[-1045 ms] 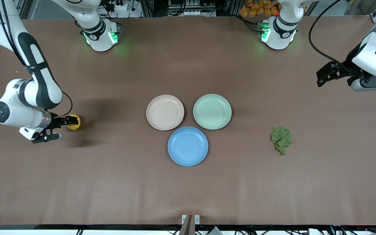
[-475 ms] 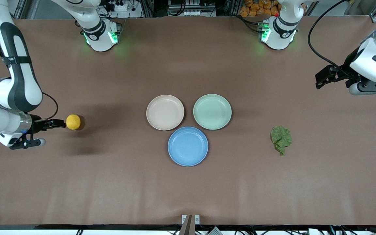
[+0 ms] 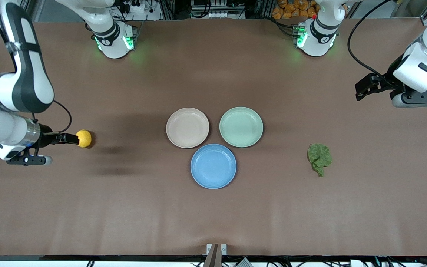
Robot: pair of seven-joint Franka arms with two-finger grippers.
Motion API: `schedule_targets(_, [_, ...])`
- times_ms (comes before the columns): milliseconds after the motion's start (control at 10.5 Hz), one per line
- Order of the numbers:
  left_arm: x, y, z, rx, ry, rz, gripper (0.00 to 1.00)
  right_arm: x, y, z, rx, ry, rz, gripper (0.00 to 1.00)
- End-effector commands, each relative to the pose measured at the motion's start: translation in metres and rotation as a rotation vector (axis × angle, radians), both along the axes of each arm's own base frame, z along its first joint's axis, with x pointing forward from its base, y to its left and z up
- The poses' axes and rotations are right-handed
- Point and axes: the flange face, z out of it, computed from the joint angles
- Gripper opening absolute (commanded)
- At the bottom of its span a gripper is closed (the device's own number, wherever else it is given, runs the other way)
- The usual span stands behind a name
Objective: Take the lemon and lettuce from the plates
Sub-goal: 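Open the right gripper to release the lemon and draw it back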
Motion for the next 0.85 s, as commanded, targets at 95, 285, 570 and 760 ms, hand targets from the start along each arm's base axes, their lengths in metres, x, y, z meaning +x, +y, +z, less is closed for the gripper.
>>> schedule_targets(95, [-0.001,-0.003,0.004,-0.019,-0.003,-0.007,1.00,-0.018,-0.006,0.060,-0.021,-0.027,-0.025,1.00])
schedule_targets(285, [-0.001,-0.002,0.004,-0.017,-0.003,-0.008,1.00,-0.019,-0.008,0.100,-0.024,-0.031,-0.029,1.00])
schedule_targets(570, [-0.001,-0.001,0.005,-0.016,-0.005,-0.005,1.00,-0.018,-0.019,0.169,-0.027,-0.068,-0.049,1.00])
schedule_targets(760, [-0.001,0.001,0.006,-0.014,-0.006,-0.012,1.00,-0.031,-0.034,0.200,-0.024,-0.026,-0.072,1.00])
